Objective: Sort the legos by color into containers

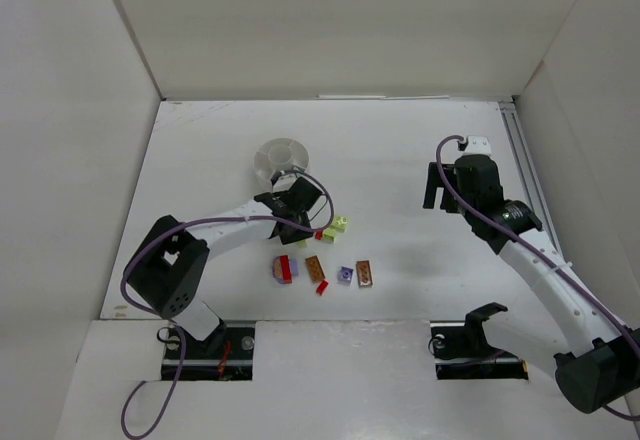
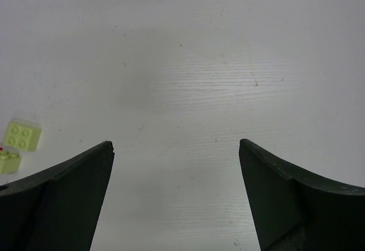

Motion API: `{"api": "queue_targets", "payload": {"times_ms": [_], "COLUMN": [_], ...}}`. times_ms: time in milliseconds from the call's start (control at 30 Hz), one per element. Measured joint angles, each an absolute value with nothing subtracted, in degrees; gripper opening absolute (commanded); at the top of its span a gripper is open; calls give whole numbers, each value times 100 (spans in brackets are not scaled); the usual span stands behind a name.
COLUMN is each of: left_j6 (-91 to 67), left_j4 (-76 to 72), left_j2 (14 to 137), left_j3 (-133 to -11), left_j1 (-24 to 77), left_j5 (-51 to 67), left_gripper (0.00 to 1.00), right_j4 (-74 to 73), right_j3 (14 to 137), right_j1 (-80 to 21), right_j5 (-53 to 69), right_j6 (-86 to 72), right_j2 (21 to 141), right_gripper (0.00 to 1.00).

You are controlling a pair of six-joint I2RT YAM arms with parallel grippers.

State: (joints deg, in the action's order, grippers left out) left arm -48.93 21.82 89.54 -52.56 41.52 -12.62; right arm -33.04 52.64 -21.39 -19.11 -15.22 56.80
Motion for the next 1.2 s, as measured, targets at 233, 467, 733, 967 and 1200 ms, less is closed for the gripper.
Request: {"api": "queue_targets", "payload": {"times_ms": [233, 467, 733, 967, 1200], "left_j6": [-4845, -4602, -4128, -3780, -3658], "left_j4": [2351, 2359, 2287, 2368, 2635], "left_j2": [8796, 8523, 9242, 10328, 10759], "left_j3": [-5618, -6871, -8442, -9347, -9550], "left_j1": [4073, 3699, 3175, 3009, 2928], "left_j5": [-1232, -1479, -1835, -1992, -2241], "left_gripper": [5, 5, 5, 5, 5], "right_j4": [-3306, -3162, -2867, -2786, -2783], "right_j3": [5264, 5026, 4875, 4875, 4875], "right_j1": [-2139, -2139, -2104, -2058, -1951], "right_j5": [-1909, -1817, -1710, -1765, -1824], "right_j6": [-1498, -1184, -834, -740, -727], "right_j2": [5680, 5433, 4967, 5043, 5157], "right_gripper": [95, 96, 98, 98, 98]}}
